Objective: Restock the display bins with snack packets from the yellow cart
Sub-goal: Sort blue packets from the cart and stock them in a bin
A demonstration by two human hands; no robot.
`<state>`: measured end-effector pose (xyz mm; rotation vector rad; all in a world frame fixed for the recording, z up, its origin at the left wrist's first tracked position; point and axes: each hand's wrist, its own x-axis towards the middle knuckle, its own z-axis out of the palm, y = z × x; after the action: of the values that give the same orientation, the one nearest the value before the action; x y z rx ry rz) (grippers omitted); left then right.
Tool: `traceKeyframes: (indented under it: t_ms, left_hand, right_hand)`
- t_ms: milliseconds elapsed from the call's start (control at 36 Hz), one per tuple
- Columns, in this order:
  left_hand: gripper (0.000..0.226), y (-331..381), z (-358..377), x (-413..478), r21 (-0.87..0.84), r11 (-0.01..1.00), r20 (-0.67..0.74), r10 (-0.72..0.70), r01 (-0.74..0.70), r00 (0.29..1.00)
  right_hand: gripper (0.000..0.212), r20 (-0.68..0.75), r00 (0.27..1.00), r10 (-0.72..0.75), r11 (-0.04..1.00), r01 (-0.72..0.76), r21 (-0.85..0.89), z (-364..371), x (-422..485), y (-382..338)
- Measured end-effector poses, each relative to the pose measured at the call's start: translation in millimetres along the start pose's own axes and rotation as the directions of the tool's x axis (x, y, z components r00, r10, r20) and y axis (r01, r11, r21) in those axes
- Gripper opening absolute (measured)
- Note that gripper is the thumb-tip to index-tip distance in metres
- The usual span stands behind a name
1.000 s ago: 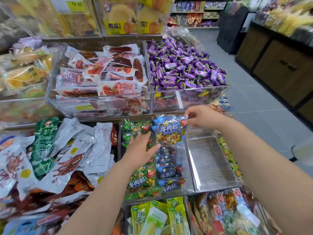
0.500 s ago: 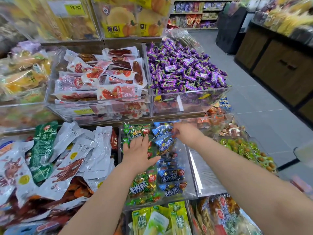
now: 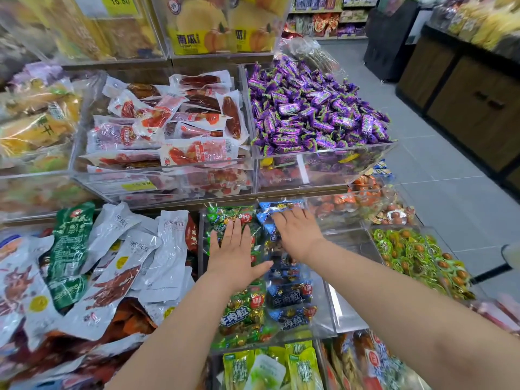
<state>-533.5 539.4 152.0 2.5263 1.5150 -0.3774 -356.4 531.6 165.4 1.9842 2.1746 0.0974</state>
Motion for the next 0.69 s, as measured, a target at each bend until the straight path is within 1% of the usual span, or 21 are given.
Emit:
traceKeyframes:
  t_ms: [139,194,278,333,389,444,500,556,611,639,694]
  left_hand:
    - [0.099,0,1,-1,0.007,1.0,-0.007,0.008,-0.008,1.0]
    - [0.099,0,1,-2,0.006,1.0,-0.003,0.007,-0.007,1.0]
    - [0.098,1,1,-3,0.009,1.0,-0.003,0.007,-0.007,1.0]
    - [0.098,2,0,-3,0.013,1.0,0.0,0.004,-0.004,1.0]
    - [0.098,2,-1,-2,0.018,1.0,0.008,0.002,-0.002,1.0]
    - [0.099,3,0,-1,0.02,1.0,0.009,-0.002,0.002,1.0]
    - [0.099,3,1,0,0.025,1.0,0.004,-0.002,0.002,1.0]
    - [0.099,3,3,1,0.029,1.0,-0.005,-0.001,0.001,1.0]
    - [0.099,2,4,1,0.026,1.0,-0.013,0.002,-0.002,1.0]
    - [0.099,2,4,1,0.021,1.0,-0.017,0.003,-0.003,1.0]
    - [0.099,1,4,1,0.013,1.0,-0.018,0.008,-0.007,1.0]
  right_hand:
    - [0.053,0.132,0.99,0.052,0.992,-0.036,-0.118,-9,11,-5]
    - [0.052,0.167,0.983,0.07,0.992,-0.051,-0.116,-10,17,-7]
    - [0.062,0.211,0.974,0.079,0.996,-0.068,-0.056,-7,22,-8]
    - [0.072,0.194,0.978,0.079,0.997,-0.076,-0.023,-5,21,-7]
    - [0.089,0.149,0.986,0.074,0.997,-0.077,0.015,-2,17,-6]
    - [0.099,0.055,0.997,0.059,0.997,-0.062,0.054,2,8,-8]
    - [0.101,-0.09,0.995,0.032,0.999,-0.03,0.028,7,-3,-15]
    - [0.103,-0.18,0.984,0.015,0.999,-0.007,0.045,14,-10,-20]
    - [0.102,-0.106,0.994,-0.017,0.995,0.027,0.092,22,-11,-23]
    - [0.098,-0.057,0.998,-0.013,0.996,0.018,0.092,27,-9,-22]
    - [0.088,-0.008,1.0,0.015,0.999,-0.014,0.046,32,0,-18]
